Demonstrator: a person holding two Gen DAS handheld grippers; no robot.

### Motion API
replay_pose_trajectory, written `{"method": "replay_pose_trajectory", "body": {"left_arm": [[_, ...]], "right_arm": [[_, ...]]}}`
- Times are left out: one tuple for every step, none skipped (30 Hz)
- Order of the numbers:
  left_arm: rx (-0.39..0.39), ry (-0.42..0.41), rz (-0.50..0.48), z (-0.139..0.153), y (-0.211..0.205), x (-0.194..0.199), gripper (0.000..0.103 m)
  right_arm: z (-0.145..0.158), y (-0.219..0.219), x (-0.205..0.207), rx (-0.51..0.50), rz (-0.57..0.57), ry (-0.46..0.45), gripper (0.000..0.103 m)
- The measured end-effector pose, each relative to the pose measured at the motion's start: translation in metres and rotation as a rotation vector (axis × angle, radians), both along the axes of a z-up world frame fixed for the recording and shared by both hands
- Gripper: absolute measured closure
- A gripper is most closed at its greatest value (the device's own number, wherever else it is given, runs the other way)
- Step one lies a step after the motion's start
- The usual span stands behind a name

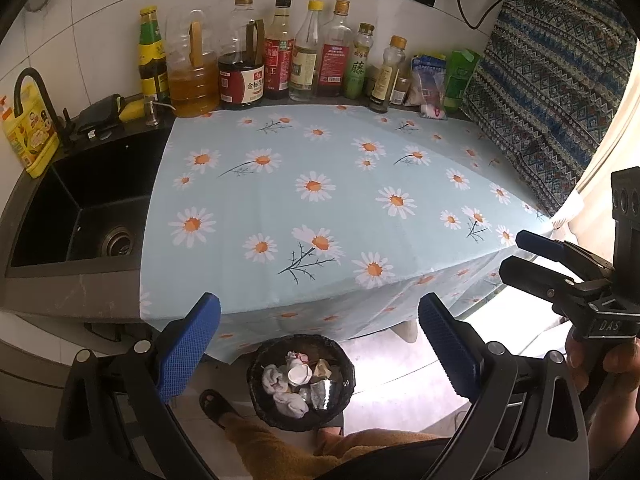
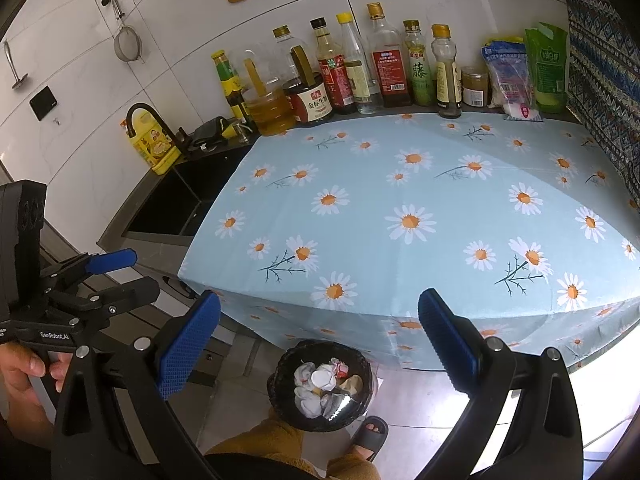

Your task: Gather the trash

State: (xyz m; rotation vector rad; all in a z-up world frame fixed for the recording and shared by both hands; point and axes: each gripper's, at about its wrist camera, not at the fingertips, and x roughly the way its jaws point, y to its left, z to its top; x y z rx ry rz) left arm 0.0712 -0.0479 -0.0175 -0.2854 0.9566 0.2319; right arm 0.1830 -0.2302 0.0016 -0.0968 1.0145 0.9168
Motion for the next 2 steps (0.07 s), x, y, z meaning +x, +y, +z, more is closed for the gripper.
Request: {"method": "replay_pose_trajectory", "body": {"left_arm": [[0.000,0.002,0.004,-0.0001,0.0000,-0.0001,0.007],[-0.004,0.002,0.007,-0.0001,0.0006,0.0000,0.007]], "right_arm": [[0.0000,0.0000,0.0000,-0.001,0.000,0.000,0.005],[0.0001,-0.0001,-0.0002,0.000,0.001,0.000,0.005]]}}
